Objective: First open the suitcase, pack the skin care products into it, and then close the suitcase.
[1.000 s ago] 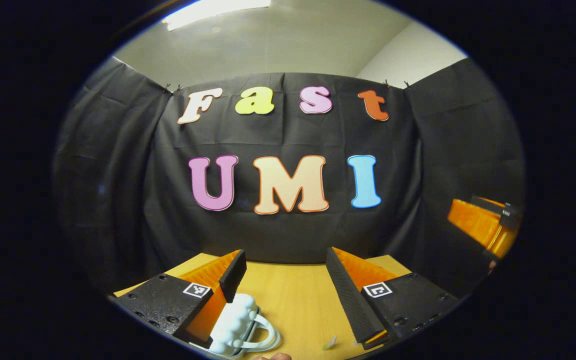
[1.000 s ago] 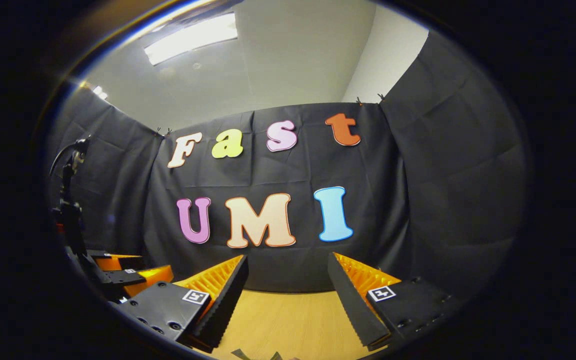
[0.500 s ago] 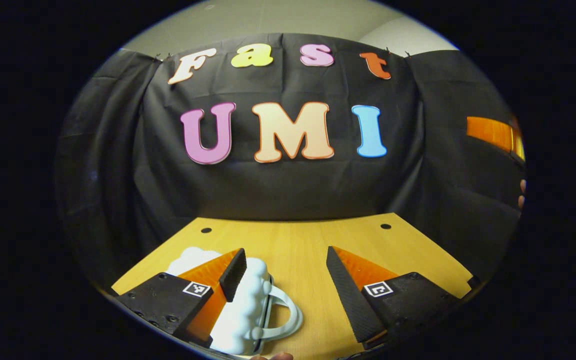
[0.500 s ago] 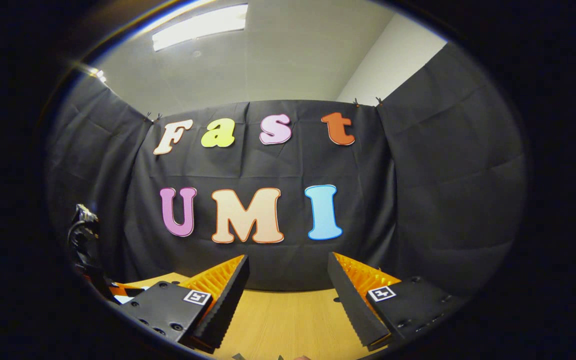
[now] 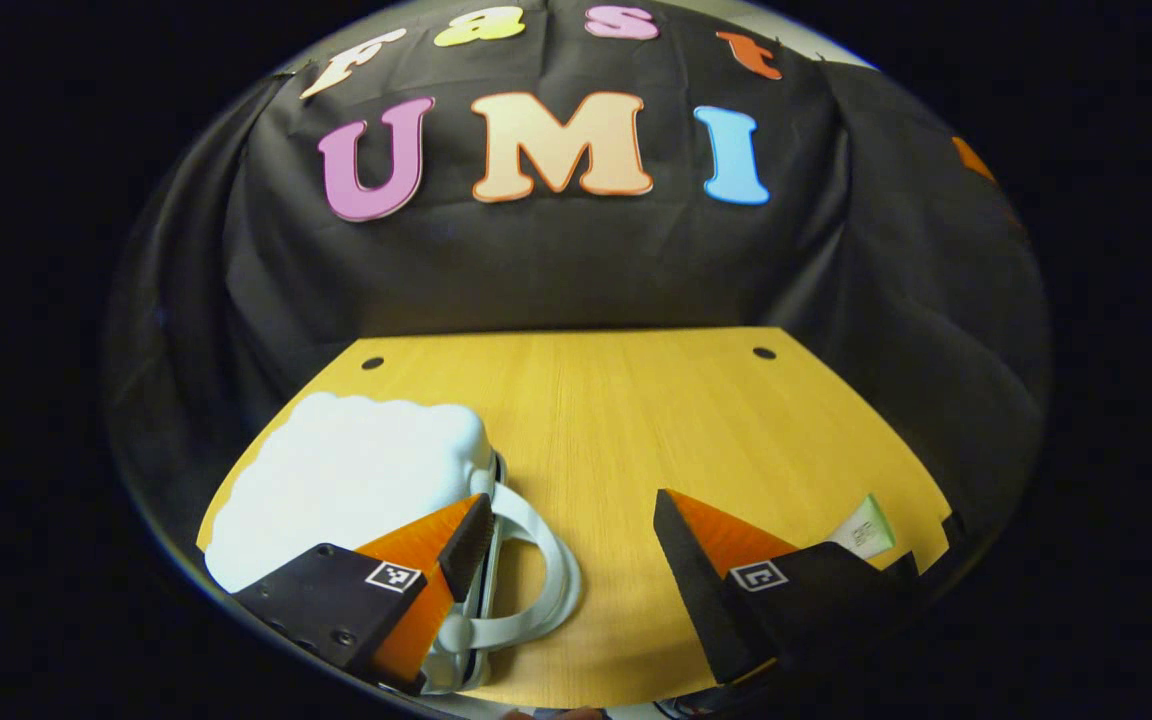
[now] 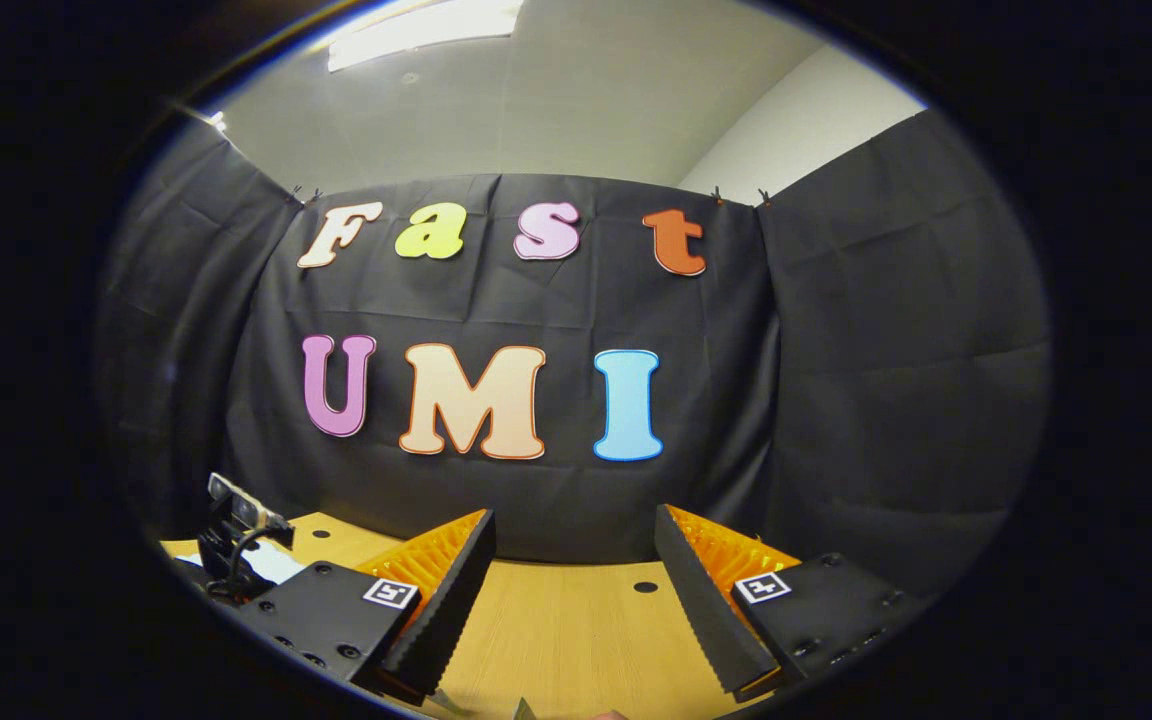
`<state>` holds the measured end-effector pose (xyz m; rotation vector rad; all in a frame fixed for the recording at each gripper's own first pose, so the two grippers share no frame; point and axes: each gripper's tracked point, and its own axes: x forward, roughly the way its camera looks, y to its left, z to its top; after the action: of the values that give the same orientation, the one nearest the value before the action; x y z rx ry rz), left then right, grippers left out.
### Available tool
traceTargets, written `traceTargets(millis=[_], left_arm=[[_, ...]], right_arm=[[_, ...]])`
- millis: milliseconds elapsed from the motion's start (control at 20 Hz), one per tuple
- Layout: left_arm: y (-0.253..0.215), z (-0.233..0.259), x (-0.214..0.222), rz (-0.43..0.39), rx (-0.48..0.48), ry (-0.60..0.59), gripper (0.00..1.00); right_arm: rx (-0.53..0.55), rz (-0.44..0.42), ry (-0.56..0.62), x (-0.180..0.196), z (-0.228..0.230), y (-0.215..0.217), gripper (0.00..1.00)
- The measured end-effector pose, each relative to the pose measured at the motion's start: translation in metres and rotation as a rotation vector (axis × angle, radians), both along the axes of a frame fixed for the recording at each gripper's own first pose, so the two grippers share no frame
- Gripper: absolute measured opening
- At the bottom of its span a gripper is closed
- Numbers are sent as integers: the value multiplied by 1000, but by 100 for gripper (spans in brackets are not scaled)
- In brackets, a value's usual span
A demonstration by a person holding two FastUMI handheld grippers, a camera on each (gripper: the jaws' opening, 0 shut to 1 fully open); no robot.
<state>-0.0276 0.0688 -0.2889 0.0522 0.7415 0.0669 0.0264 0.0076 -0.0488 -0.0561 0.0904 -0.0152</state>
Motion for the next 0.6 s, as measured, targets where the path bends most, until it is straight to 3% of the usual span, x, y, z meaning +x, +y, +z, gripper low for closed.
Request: traceTargets(millis=[200,600], left_arm=[[4,-30,-11,33,6,135,96],[-3,-68,-8,59,-53,277,97]], right_arm=[[-41,30,44,0,-15,6,99],[-96,54,54,0,-21,7,98]])
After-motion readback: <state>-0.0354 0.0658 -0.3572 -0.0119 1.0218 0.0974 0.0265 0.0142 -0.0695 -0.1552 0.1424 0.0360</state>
